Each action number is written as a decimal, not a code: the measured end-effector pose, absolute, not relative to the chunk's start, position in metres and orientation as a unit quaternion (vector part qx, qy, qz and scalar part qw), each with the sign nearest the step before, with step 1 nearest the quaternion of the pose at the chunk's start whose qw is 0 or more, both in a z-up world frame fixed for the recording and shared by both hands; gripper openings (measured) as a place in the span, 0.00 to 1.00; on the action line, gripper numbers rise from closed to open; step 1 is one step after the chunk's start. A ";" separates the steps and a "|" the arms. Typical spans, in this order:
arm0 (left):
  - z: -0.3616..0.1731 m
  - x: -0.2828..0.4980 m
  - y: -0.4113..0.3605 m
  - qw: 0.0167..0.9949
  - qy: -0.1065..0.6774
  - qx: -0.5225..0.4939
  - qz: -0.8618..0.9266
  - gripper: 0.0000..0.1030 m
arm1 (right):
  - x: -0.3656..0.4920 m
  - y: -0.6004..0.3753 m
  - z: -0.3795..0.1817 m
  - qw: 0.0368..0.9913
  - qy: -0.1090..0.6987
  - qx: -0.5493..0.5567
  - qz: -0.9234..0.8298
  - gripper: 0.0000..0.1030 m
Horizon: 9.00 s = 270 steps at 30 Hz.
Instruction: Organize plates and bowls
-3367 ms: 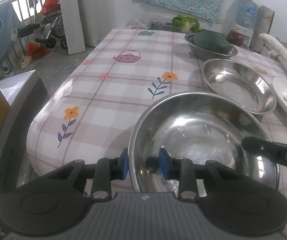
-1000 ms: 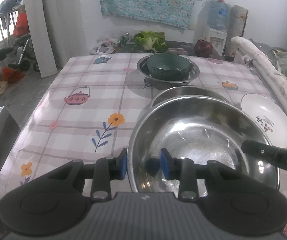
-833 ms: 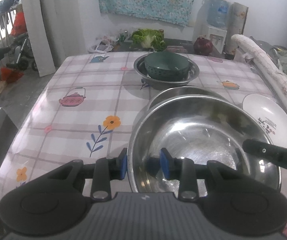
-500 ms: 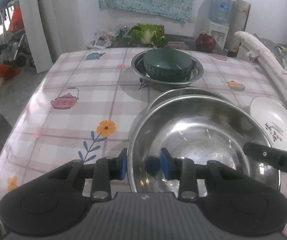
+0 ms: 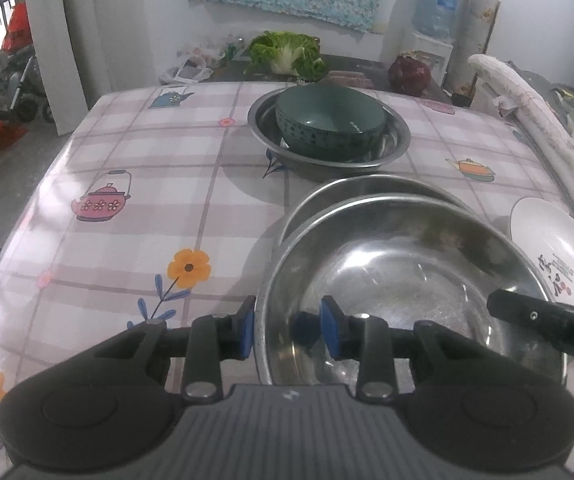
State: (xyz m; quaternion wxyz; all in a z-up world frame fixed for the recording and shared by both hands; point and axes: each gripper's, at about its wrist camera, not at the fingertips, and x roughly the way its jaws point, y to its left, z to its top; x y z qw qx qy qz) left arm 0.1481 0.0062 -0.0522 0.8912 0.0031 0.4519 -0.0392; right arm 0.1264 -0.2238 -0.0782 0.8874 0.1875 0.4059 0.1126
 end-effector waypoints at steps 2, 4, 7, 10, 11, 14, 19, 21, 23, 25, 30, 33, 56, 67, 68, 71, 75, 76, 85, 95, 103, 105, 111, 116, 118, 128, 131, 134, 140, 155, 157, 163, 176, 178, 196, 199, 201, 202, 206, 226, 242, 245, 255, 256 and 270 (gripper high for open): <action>-0.053 0.150 0.006 0.891 0.452 0.003 -0.040 0.33 | 0.127 -0.223 -0.078 0.888 0.406 0.184 0.114 0.29; -0.052 0.151 0.006 0.892 0.450 0.003 -0.042 0.33 | 0.127 -0.222 -0.077 0.887 0.407 0.185 0.117 0.34; -0.050 0.150 0.007 0.893 0.448 0.000 -0.043 0.33 | 0.126 -0.221 -0.075 0.887 0.406 0.184 0.123 0.43; -0.048 0.148 0.009 0.895 0.445 -0.005 -0.042 0.35 | 0.126 -0.218 -0.071 0.889 0.406 0.174 0.122 0.50; -0.047 0.148 0.010 0.895 0.444 -0.007 -0.041 0.35 | 0.126 -0.218 -0.071 0.889 0.406 0.173 0.121 0.51; -0.045 0.146 0.012 0.897 0.441 -0.010 -0.040 0.35 | 0.125 -0.219 -0.070 0.889 0.406 0.175 0.117 0.51; -0.046 0.145 0.016 0.897 0.441 -0.014 -0.038 0.35 | 0.120 -0.225 -0.071 0.886 0.408 0.191 0.112 0.52; -0.048 0.146 0.017 0.896 0.442 -0.017 -0.037 0.35 | 0.115 -0.228 -0.070 0.886 0.406 0.197 0.111 0.52; -0.049 0.147 0.019 0.895 0.443 -0.023 -0.038 0.35 | 0.108 -0.230 -0.069 0.886 0.404 0.198 0.109 0.52; -0.050 0.149 0.020 0.894 0.445 -0.028 -0.038 0.35 | 0.102 -0.234 -0.068 0.884 0.405 0.207 0.107 0.52; -0.056 0.154 0.023 0.888 0.455 -0.047 -0.040 0.35 | 0.093 -0.239 -0.079 0.867 0.421 0.243 0.111 0.52; -0.060 0.157 0.024 0.887 0.457 -0.055 -0.038 0.35 | 0.096 -0.242 -0.091 0.854 0.432 0.273 0.102 0.52; -0.070 0.152 0.054 0.879 0.470 -0.074 -0.013 0.12 | 0.123 -0.210 -0.117 0.839 0.447 0.290 0.114 0.19; -0.064 0.136 0.066 0.882 0.467 -0.066 0.000 0.22 | 0.127 -0.193 -0.118 0.834 0.458 0.277 0.132 0.22; -0.062 0.134 0.065 0.884 0.464 -0.063 -0.001 0.28 | 0.127 -0.192 -0.117 0.834 0.459 0.276 0.134 0.23; -0.057 0.128 0.062 0.889 0.455 -0.056 -0.004 0.40 | 0.124 -0.192 -0.114 0.838 0.455 0.269 0.137 0.26; -0.049 0.120 0.058 0.894 0.446 -0.040 0.001 0.46 | 0.121 -0.189 -0.108 0.848 0.446 0.250 0.137 0.34; -0.047 0.117 0.057 0.896 0.443 -0.039 0.001 0.49 | 0.120 -0.190 -0.107 0.850 0.445 0.247 0.136 0.38; -0.026 0.092 0.042 0.907 0.421 -0.022 -0.014 0.72 | 0.101 -0.202 -0.094 0.869 0.421 0.229 0.125 0.48; -0.015 0.070 -0.007 0.907 0.414 0.016 -0.070 0.80 | 0.079 -0.232 -0.079 0.896 0.379 0.211 0.097 0.53; -0.016 0.062 -0.063 0.894 0.428 0.012 -0.135 0.83 | 0.053 -0.290 -0.068 0.920 0.345 0.181 0.045 0.54; -0.017 0.059 -0.078 0.890 0.427 0.007 -0.158 0.83 | 0.046 -0.308 -0.065 0.925 0.337 0.173 0.025 0.54; -0.027 0.052 -0.129 0.889 0.414 0.031 -0.193 0.83 | 0.041 -0.366 -0.066 0.928 0.336 0.159 -0.024 0.55; -0.033 0.060 -0.155 0.899 0.394 0.021 -0.192 0.83 | 0.052 -0.390 -0.066 0.930 0.337 0.145 -0.030 0.55; -0.035 0.065 -0.163 0.904 0.385 0.016 -0.184 0.83 | 0.062 -0.395 -0.068 0.931 0.337 0.138 -0.026 0.55; -0.052 0.093 -0.183 0.914 0.381 -0.003 -0.141 0.73 | 0.129 -0.410 -0.083 0.927 0.354 0.125 0.005 0.54; -0.061 0.101 -0.186 0.908 0.396 -0.004 -0.134 0.64 | 0.147 -0.413 -0.093 0.924 0.364 0.121 0.012 0.53; -0.069 0.107 -0.190 0.905 0.408 0.006 -0.124 0.52 | 0.160 -0.416 -0.103 0.919 0.375 0.117 0.021 0.44; -0.081 0.119 -0.194 0.898 0.427 0.005 -0.109 0.31 | 0.177 -0.423 -0.113 0.911 0.390 0.129 0.039 0.22; -0.079 0.110 -0.184 0.895 0.433 0.025 -0.105 0.26 | 0.150 -0.412 -0.111 0.900 0.413 0.128 0.047 0.19; -0.078 0.105 -0.179 0.892 0.439 0.024 -0.106 0.26 | 0.140 -0.408 -0.110 0.898 0.417 0.131 0.047 0.19; -0.075 0.080 -0.163 0.888 0.444 0.028 -0.111 0.26 | 0.104 -0.393 -0.108 0.893 0.426 0.137 0.046 0.19; -0.070 0.023 -0.126 0.884 0.446 0.023 -0.135 0.26 | 0.037 -0.366 -0.105 0.890 0.428 0.151 0.043 0.19; -0.070 0.019 -0.121 0.884 0.446 0.020 -0.142 0.26 | 0.032 -0.363 -0.105 0.891 0.425 0.152 0.043 0.19; -0.083 0.038 -0.123 0.883 0.447 0.008 -0.146 0.34 | 0.017 -0.362 -0.114 0.901 0.398 0.166 0.046 0.20; -0.083 0.041 -0.125 0.883 0.448 0.005 -0.142 0.36 | 0.017 -0.362 -0.114 0.901 0.399 0.164 0.047 0.20; -0.082 0.041 -0.126 0.882 0.450 0.008 -0.142 0.36 | 0.018 -0.362 -0.114 0.900 0.401 0.162 0.048 0.20; -0.082 0.041 -0.126 0.882 0.450 0.010 -0.142 0.36 | 0.019 -0.362 -0.113 0.900 0.402 0.162 0.048 0.20; -0.080 0.035 -0.125 0.874 0.461 0.008 -0.151 0.36 | 0.021 -0.360 -0.112 0.901 0.403 0.154 0.044 0.21; -0.075 0.035 -0.122 0.886 0.438 0.025 -0.152 0.33 | 0.016 -0.361 -0.112 0.900 0.405 0.157 0.038 0.21; -0.073 0.034 -0.126 0.882 0.451 0.029 -0.135 0.21 | 0.024 -0.366 -0.113 0.902 0.400 0.157 0.037 0.21; -0.074 0.036 -0.125 0.881 0.452 0.028 -0.135 0.21 | 0.025 -0.365 -0.112 0.903 0.401 0.152 0.035 0.20; -0.077 0.046 -0.134 0.881 0.449 0.052 -0.136 0.24 | 0.005 -0.357 -0.110 0.905 0.402 0.132 0.031 0.20; -0.077 0.046 -0.135 0.882 0.449 0.052 -0.135 0.24 | 0.004 -0.356 -0.109 0.906 0.402 0.129 0.029 0.20; -0.070 0.047 -0.125 0.885 0.451 0.039 -0.110 0.24 | 0.027 -0.346 -0.099 0.912 0.392 0.115 0.039 0.20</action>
